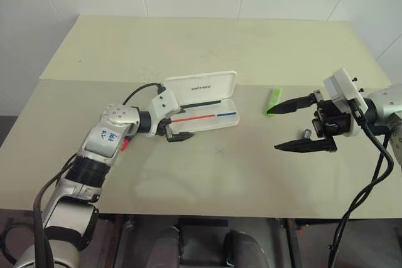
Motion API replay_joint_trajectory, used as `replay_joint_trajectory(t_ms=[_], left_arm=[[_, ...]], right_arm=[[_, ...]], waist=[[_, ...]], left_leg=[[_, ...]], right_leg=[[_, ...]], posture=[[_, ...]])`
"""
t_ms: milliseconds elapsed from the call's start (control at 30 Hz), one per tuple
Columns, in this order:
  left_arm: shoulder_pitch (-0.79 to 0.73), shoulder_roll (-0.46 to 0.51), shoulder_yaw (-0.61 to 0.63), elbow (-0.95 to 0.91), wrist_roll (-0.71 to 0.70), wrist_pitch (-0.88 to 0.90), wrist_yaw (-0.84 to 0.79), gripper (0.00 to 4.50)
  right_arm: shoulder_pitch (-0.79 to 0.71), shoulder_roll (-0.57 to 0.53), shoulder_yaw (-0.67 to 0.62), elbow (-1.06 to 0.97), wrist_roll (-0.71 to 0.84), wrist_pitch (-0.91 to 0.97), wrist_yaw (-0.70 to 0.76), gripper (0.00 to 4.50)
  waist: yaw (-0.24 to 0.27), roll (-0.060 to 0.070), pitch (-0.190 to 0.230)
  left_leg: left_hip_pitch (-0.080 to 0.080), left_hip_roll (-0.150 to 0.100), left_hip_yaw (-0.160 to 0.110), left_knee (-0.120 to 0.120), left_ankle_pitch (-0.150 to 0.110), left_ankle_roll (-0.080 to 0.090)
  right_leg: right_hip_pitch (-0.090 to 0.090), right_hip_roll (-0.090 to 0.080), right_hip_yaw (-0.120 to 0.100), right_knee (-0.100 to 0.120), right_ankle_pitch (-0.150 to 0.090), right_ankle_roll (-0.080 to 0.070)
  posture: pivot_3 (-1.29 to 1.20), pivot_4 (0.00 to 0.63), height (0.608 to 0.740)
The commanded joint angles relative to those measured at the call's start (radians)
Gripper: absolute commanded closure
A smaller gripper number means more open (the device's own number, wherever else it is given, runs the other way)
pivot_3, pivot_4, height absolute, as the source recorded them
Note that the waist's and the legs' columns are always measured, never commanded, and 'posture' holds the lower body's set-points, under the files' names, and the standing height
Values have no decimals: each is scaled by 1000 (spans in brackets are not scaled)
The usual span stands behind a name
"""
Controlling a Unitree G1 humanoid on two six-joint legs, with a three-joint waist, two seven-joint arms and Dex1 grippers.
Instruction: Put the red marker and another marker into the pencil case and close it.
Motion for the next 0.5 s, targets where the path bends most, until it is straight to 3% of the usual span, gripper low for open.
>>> replay_joint_trajectory(t_ms=[33,233,500], left_arm=[[-49,-18,1,43,0,-39,-48,36],[-84,-43,3,66,-10,-25,-114,36],[-24,-35,-38,24,21,-23,-166,36]], right_arm=[[15,-25,-64,-59,26,22,-26,0],[57,-29,-100,-109,36,53,-61,0],[89,-38,-136,-141,45,74,-84,0]], waist=[[0,0,0],[-1,0,0],[-1,0,0]], left_leg=[[0,0,0,0,0,0],[0,0,0,1,0,0],[0,0,-1,1,0,1]], right_leg=[[0,0,0,0,0,0],[1,0,0,0,0,0],[1,0,0,0,0,0]], posture=[[0,150,740],[0,150,740],[0,150,740]])
